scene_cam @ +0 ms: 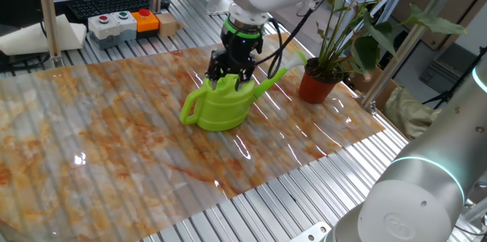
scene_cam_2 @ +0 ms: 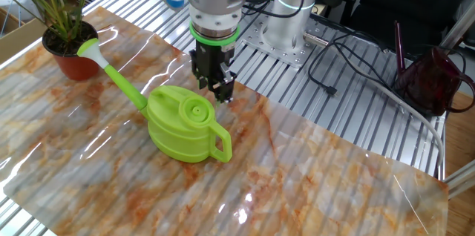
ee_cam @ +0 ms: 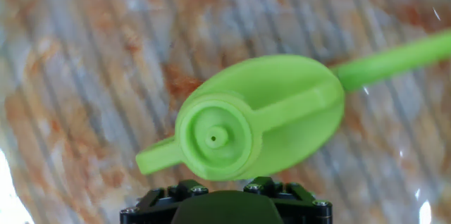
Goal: Water the plant
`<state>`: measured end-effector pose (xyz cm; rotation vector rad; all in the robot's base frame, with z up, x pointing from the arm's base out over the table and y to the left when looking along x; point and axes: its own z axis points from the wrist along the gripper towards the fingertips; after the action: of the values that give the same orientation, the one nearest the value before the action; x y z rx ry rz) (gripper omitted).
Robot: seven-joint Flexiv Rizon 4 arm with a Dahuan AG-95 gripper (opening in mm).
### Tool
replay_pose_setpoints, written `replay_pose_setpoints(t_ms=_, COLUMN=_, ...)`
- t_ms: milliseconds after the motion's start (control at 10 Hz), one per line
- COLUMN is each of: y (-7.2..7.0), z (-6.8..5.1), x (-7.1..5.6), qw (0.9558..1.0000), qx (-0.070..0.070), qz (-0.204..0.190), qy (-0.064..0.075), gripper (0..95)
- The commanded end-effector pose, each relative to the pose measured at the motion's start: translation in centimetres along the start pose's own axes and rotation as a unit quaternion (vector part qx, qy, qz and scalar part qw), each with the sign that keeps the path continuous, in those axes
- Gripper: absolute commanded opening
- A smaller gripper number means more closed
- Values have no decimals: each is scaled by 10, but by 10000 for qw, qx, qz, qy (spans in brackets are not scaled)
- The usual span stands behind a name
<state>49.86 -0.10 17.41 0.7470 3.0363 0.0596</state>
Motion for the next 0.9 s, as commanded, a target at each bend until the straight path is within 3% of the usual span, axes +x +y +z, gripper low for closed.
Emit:
replay_pose_setpoints(t_ms=100, y=-8, z=-20, x=8, qw=9975, qx=-98, qz=701, qy=52, gripper=0)
replay_pose_setpoints(t_ms=300, y=-13, z=-34, x=16, qw=9975, qx=-102, qz=695, qy=60, gripper=0)
replay_pose_setpoints(t_ms=500, y=-14, z=-39, x=20, qw=9970, qx=-120, qz=760, qy=78, gripper=0)
replay_pose_setpoints(t_ms=700, y=-14, z=-40, x=20, qw=9930, qx=-126, qz=1177, qy=62, gripper=0)
replay_pose_setpoints(t_ms=900, y=-13, z=-40, x=19, qw=9857, qx=-148, qz=1677, qy=59, gripper=0)
